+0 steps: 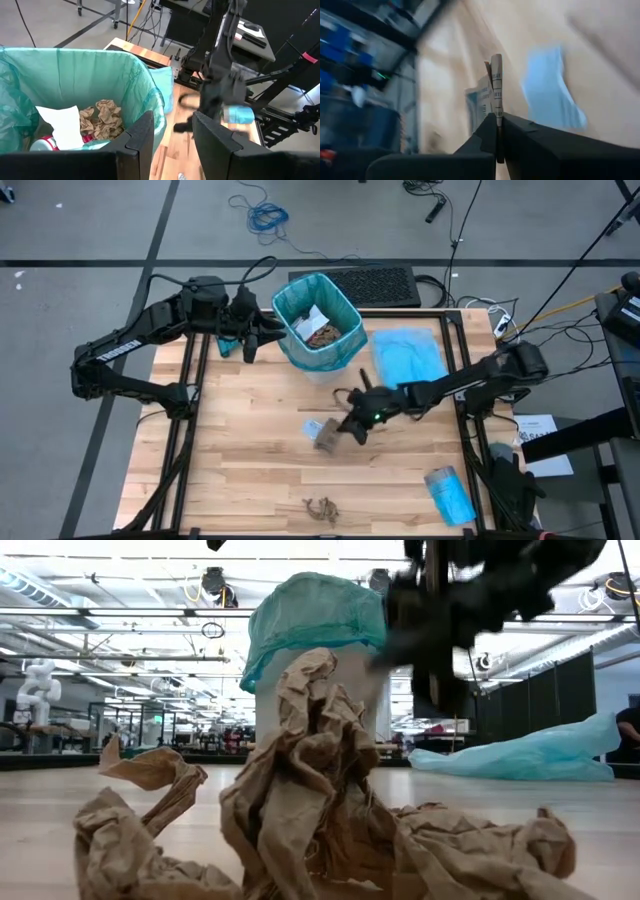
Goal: Place trash/remove bag and relplace
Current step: Put the brown paper into the blue trash bag inside the white trash bin
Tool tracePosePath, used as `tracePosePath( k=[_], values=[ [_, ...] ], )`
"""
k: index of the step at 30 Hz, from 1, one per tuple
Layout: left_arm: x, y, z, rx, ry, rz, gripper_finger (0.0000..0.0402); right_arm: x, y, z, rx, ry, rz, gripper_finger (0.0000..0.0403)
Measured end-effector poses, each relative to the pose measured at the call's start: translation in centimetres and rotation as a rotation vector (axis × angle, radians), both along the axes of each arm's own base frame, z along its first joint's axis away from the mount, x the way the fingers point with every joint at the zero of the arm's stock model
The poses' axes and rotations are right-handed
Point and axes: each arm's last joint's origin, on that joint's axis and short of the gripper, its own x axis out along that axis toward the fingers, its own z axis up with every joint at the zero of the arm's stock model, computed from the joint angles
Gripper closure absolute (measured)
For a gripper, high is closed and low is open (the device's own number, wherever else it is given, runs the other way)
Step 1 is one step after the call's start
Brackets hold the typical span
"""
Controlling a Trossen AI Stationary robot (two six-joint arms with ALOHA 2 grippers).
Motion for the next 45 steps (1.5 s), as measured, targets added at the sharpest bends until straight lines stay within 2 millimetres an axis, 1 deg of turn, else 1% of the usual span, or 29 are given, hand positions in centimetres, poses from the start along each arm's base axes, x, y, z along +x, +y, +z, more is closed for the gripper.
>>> tracePosePath(
  k=[3, 6, 9, 11, 13, 16, 19, 21, 23, 26, 29, 33, 35, 42, 45],
  values=[
    [0.0, 0.0, 0.0, 0.011, 0.002, -0.004, 0.0270, -0.9, -0.8, 3.6, -0.042, -0.137, -0.038, 0.0402],
    [0.0, 0.0, 0.0, 0.021, 0.002, -0.008, 0.0270, -1.9, -1.8, 7.6, -0.100, -0.290, -0.089, 0.0402],
    [0.0, 0.0, 0.0, 0.022, 0.002, -0.008, 0.0270, -2.8, -3.0, 11.8, -0.194, -0.431, -0.159, 0.0402],
    [0.0, 0.0, 0.0, 0.022, 0.001, -0.008, 0.0270, -3.2, -4.0, 14.3, -0.277, -0.486, -0.205, 0.0403],
    [0.0, 0.0, 0.0, 0.022, 0.001, -0.008, 0.0270, -3.3, -5.1, 16.9, -0.369, -0.518, -0.243, 0.0403],
    [0.0, 0.0, 0.0, 0.023, 0.000, -0.007, 0.0270, -3.3, -7.0, 20.3, -0.521, -0.494, -0.303, 0.0403],
    [0.2, 0.1, -0.1, 0.028, 0.007, 0.012, 0.0270, -2.6, -9.5, 22.3, -0.635, -0.389, -0.339, 0.0403],
    [0.4, 0.2, -0.2, 0.022, 0.013, 0.016, 0.0270, -1.8, -11.2, 22.9, -0.687, -0.309, -0.349, 0.0403],
    [0.7, 0.3, -0.4, 0.018, 0.024, 0.016, 0.0270, -0.9, -13.0, 22.9, -0.720, -0.223, -0.356, 0.0403],
    [1.3, 0.2, -0.8, 0.013, 0.041, 0.004, 0.0270, 0.5, -15.3, 21.6, -0.714, -0.105, -0.341, 0.0403],
    [2.0, 0.1, -1.2, 0.006, 0.059, -0.011, 0.0270, 1.8, -16.8, 19.8, -0.684, -0.042, -0.316, 0.0403],
    [2.6, -0.1, -1.6, 0.001, 0.075, -0.029, 0.0270, 2.4, -17.3, 19.1, -0.675, -0.036, -0.308, 0.0402],
    [2.8, -0.2, -1.7, -0.001, 0.080, -0.036, 0.0270, 2.6, -17.3, 18.9, -0.674, -0.029, -0.306, 0.0394],
    [2.9, -0.2, -1.8, -0.002, 0.084, -0.038, 0.0270, 2.7, -17.3, 19.0, -0.655, -0.047, -0.302, 0.0336],
    [2.9, -0.2, -1.8, -0.002, 0.084, -0.038, 0.0270, 2.7, -17.3, 19.1, -0.653, -0.054, -0.304, 0.0318]
  ],
)
